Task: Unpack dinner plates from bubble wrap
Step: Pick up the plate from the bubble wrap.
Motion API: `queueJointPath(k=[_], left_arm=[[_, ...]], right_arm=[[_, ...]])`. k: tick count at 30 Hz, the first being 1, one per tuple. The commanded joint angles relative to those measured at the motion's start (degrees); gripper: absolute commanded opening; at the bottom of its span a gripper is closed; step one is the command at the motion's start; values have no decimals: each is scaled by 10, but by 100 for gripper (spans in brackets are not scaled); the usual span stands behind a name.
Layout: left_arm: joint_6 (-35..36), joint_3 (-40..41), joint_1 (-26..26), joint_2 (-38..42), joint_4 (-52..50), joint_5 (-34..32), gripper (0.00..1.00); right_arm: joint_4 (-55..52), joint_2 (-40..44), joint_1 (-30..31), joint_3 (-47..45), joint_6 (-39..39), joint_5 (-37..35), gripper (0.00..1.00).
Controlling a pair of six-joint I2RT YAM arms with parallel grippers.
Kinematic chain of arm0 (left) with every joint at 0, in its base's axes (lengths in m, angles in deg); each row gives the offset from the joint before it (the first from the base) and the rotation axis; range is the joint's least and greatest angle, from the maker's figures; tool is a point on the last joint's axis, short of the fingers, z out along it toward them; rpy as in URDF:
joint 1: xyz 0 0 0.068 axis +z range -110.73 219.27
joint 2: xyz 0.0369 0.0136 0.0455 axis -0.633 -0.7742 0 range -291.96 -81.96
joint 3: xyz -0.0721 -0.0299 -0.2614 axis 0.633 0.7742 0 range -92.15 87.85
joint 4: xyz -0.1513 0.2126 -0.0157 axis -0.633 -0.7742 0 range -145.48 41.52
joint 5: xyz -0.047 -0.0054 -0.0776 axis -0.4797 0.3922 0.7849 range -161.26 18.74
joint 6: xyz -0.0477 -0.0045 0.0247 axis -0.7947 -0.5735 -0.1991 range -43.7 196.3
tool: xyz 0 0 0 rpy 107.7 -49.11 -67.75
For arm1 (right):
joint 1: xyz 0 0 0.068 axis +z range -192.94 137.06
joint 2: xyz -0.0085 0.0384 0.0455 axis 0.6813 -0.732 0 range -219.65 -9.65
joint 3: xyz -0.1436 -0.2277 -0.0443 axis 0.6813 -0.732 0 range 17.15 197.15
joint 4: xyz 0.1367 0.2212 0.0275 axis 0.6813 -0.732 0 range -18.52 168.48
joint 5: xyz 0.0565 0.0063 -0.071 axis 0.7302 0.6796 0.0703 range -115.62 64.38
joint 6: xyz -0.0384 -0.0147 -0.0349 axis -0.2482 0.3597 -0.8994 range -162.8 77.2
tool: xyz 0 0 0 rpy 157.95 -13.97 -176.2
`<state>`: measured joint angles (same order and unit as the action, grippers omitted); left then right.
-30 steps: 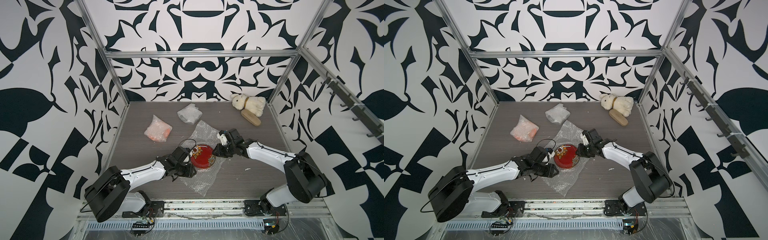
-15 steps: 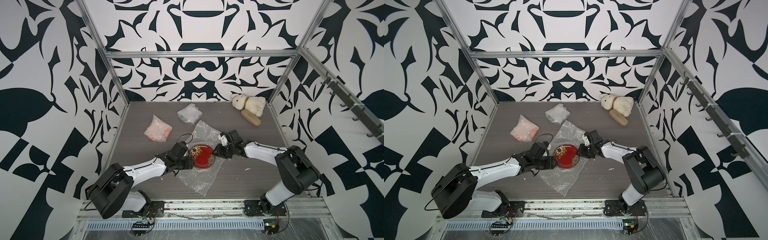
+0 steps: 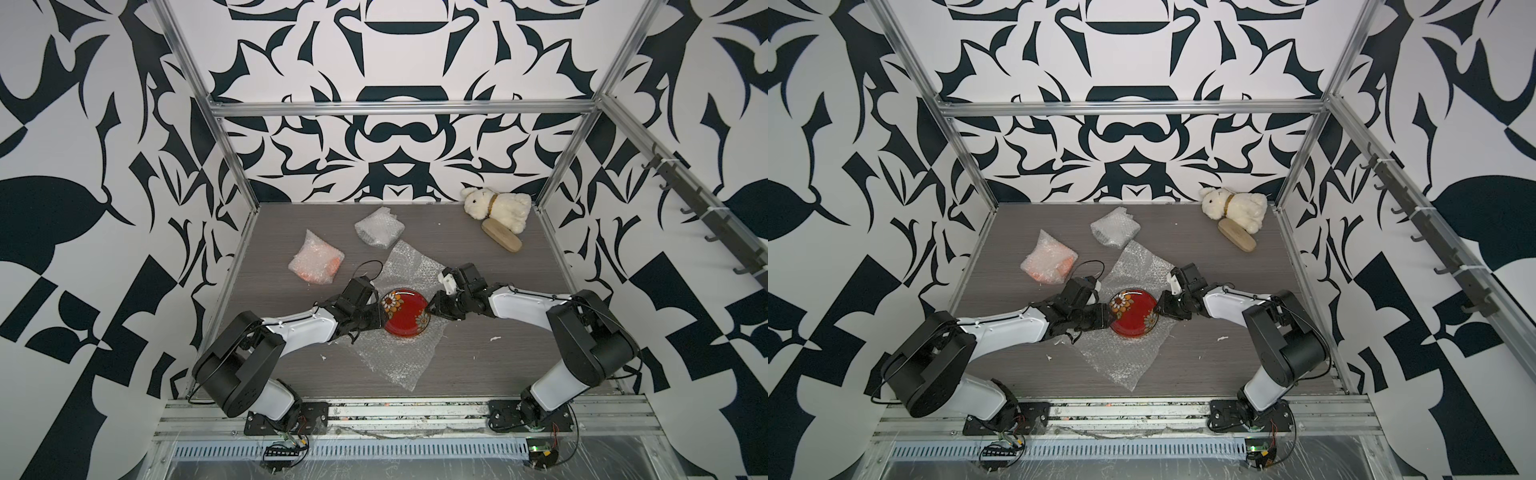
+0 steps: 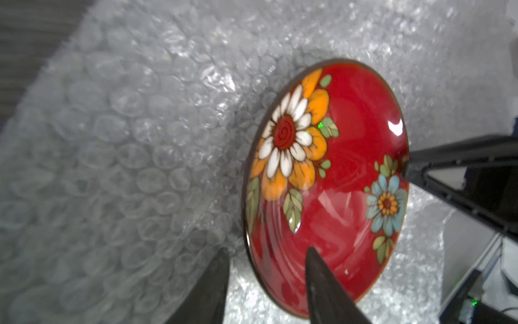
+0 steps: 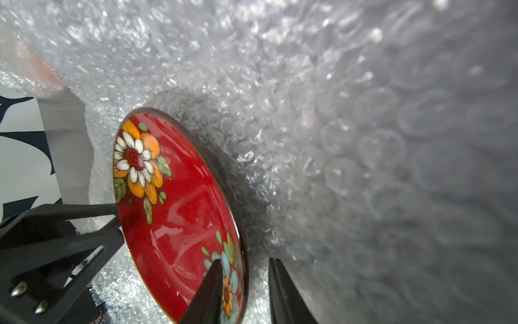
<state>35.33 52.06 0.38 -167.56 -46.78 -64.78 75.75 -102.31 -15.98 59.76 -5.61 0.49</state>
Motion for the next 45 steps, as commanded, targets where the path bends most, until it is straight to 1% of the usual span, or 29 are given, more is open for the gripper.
queueJointPath(k=[1, 4, 11, 19, 22, 26, 28, 31, 37, 40, 45], left_arm=[[-5, -11, 12, -11, 22, 6, 38], [-8, -10, 21, -18, 34, 12, 32], [-7, -15, 25, -44, 59, 39, 27], [-4, -22, 25, -71, 76, 79, 25], [-2, -26, 25, -78, 77, 91, 23], [-1, -27, 25, -78, 72, 88, 23], [2, -28, 25, -73, 61, 79, 26], [7, -26, 25, -69, 45, 61, 34], [14, -16, 25, -58, 21, 26, 50], [15, -6, 25, -51, 14, 11, 59], [12, 9, 25, -40, -1, -23, 60]], right_arm=[[25, -4, -4, -7, 8, 20, 33], [35, -13, -7, -9, 10, 33, 33], [76, -32, -15, -19, 24, 63, 33], [119, -40, -16, -30, 40, 95, 29], [125, -37, -17, -33, 42, 100, 26], [126, -23, -16, -37, 43, 101, 17], [122, -14, -17, -38, 43, 98, 11], [115, -2, -20, -37, 43, 93, 6], [106, 11, -25, -38, 39, 93, 2], [104, 14, -31, -39, 40, 93, 2], [95, 24, -41, -41, 36, 91, 3]])
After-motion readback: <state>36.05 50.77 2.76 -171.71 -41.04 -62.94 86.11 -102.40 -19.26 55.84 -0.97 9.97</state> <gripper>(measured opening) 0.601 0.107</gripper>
